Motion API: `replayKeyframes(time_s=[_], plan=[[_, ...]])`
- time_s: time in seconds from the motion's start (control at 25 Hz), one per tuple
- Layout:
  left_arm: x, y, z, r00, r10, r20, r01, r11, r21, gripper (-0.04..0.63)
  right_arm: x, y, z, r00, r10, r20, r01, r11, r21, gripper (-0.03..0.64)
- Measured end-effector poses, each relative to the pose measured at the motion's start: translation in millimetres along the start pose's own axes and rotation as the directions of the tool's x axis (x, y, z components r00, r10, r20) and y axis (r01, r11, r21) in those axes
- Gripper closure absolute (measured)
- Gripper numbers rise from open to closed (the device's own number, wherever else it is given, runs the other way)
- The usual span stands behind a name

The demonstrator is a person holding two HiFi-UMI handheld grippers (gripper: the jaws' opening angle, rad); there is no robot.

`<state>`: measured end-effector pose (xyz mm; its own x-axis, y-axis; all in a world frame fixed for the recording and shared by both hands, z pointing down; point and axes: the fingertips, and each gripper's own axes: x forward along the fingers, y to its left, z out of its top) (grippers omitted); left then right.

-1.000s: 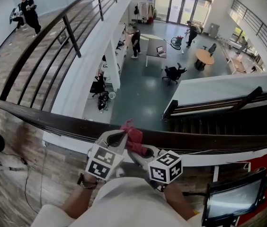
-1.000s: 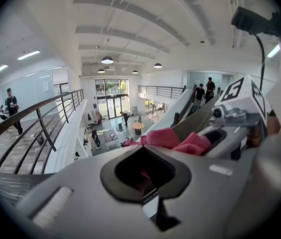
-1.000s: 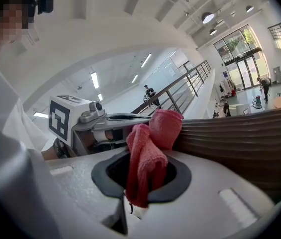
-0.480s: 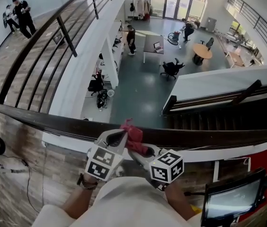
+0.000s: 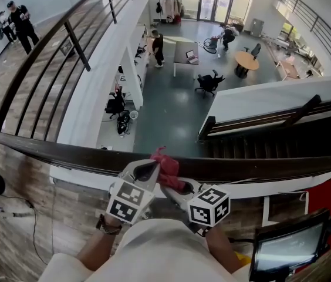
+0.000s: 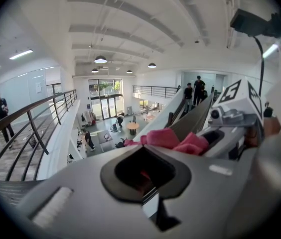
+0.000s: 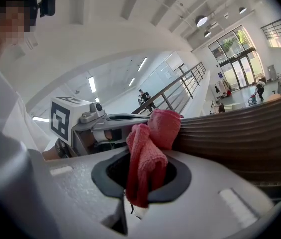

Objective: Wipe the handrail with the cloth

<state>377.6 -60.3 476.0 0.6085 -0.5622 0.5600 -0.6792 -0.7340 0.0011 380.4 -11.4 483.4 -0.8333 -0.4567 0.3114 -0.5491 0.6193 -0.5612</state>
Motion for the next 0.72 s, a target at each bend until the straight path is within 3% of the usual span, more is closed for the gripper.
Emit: replayKeyframes(time_s=[0.72], plan=[[19.6, -28.3, 12.7, 1.000, -0.027, -0.010, 0.027, 0.998, 0.058, 0.592, -30.0, -15.9, 0.8, 1.000, -0.023, 0.003, 0.023, 1.000, 0.009, 0.555]])
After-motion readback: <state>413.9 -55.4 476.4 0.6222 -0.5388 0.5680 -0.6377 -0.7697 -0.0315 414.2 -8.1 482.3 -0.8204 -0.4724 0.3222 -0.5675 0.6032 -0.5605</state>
